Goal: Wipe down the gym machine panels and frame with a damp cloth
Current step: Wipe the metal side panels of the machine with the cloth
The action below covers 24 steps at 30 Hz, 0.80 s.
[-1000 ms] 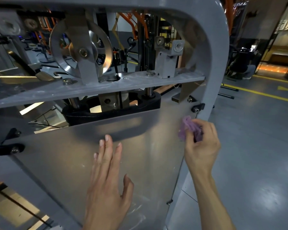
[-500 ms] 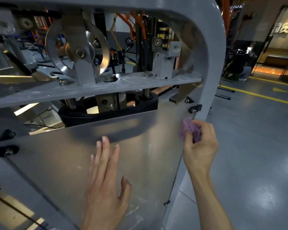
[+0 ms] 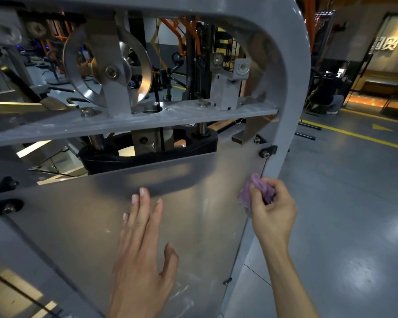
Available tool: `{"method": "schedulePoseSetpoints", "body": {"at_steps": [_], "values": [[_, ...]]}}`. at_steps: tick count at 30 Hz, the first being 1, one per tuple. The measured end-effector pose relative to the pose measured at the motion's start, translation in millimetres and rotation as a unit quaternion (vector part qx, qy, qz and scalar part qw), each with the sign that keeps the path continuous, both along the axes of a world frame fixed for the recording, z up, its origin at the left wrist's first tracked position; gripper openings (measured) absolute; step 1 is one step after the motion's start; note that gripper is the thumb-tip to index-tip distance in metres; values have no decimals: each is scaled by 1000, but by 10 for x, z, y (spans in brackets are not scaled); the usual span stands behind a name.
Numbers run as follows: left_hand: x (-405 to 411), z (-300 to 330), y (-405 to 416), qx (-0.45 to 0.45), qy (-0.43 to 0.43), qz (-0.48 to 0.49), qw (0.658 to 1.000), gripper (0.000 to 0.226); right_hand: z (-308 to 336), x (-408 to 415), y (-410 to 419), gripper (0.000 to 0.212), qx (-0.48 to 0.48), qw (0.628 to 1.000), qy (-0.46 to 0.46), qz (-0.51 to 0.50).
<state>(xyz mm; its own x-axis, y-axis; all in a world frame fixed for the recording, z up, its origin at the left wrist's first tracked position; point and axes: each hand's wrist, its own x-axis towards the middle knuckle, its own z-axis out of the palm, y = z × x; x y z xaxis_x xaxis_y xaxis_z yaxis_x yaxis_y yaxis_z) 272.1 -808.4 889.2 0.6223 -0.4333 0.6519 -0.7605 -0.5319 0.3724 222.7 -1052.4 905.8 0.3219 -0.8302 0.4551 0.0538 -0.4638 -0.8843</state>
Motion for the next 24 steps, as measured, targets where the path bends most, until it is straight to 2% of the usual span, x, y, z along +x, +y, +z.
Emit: {"method": "schedulePoseSetpoints", "body": {"at_steps": [3, 8, 14, 20, 24], "values": [[2, -1, 8, -1, -2, -3, 1000, 75, 24, -9, -35, 14, 39, 999, -11, 5], [-2, -1, 1, -4, 1, -2, 1000, 75, 398, 46, -200, 14, 29, 998, -42, -30], [11, -17, -21, -4, 3, -2, 1000, 76, 23, -38, -118, 20, 81, 997, 15, -2], [16, -27, -33, -10, 1, -2, 1000, 76, 389, 53, -175, 17, 36, 998, -38, -24], [15, -34, -51, -12, 3, 1, 1000, 76, 31, -32, -129, 17, 66, 998, 18, -6]]}}
